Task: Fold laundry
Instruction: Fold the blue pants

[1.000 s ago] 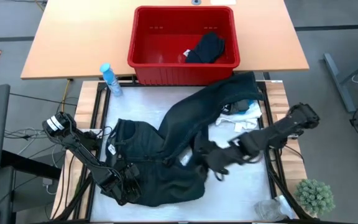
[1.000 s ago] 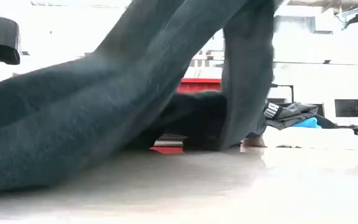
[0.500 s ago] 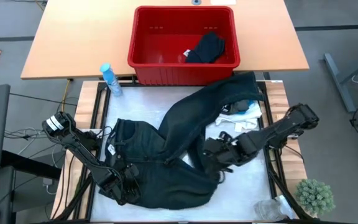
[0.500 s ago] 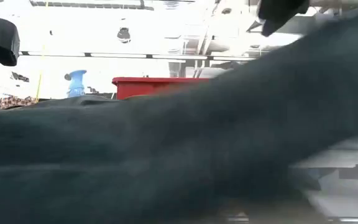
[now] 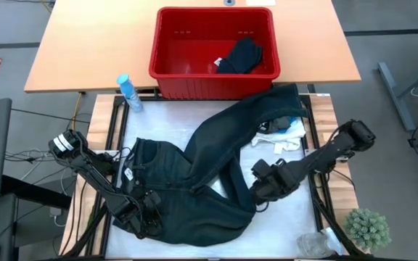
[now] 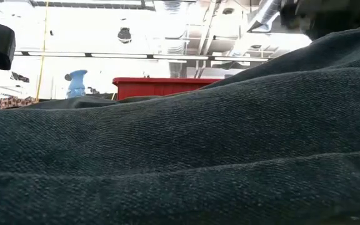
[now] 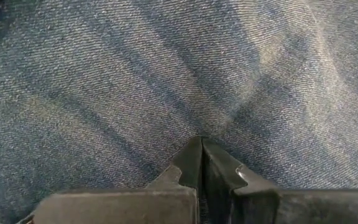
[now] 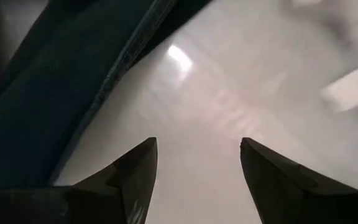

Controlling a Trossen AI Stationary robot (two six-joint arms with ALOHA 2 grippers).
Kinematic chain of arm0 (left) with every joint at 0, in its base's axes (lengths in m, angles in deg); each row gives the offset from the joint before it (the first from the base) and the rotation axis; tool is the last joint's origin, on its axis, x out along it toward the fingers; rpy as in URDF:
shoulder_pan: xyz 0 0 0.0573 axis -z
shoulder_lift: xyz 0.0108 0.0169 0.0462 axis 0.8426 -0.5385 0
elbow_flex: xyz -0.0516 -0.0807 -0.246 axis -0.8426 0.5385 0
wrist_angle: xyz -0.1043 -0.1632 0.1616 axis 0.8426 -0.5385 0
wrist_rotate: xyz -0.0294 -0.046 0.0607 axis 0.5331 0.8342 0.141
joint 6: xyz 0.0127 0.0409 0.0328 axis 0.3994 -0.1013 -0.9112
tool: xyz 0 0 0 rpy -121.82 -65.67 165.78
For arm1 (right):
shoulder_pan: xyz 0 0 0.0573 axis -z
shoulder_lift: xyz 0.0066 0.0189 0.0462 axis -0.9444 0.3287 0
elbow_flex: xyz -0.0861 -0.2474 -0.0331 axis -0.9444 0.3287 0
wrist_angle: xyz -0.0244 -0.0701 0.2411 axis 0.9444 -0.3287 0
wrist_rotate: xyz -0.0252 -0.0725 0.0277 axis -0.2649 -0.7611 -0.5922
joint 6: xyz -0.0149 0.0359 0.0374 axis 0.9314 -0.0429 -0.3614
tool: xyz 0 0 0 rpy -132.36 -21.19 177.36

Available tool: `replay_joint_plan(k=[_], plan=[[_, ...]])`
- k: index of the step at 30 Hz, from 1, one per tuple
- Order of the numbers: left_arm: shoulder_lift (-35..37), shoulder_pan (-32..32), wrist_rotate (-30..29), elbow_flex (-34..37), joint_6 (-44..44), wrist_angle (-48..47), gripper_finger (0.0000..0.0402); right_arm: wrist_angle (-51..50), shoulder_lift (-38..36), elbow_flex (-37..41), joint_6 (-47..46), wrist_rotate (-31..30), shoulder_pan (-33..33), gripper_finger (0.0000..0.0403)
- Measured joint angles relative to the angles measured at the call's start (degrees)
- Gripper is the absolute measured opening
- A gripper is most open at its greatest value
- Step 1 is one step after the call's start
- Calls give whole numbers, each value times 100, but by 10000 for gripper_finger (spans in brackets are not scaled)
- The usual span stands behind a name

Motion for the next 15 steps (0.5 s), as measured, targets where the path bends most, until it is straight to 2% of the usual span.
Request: replay_joint_plan(k=[6, 9, 12, 15], plan=[[7, 9, 125, 7, 54, -26, 0, 1690, 4, 1129, 238, -1, 808, 254], [7, 9, 157, 7, 59, -22, 0, 2651, 29, 1533, 800, 6, 1348, 254], [7, 9, 172, 7, 57, -15, 0, 3928, 39, 1779, 1534, 425, 1853, 254], [7, 9, 165, 7, 138, -9, 0, 4329, 37, 1805, 2022, 766, 2294, 254]])
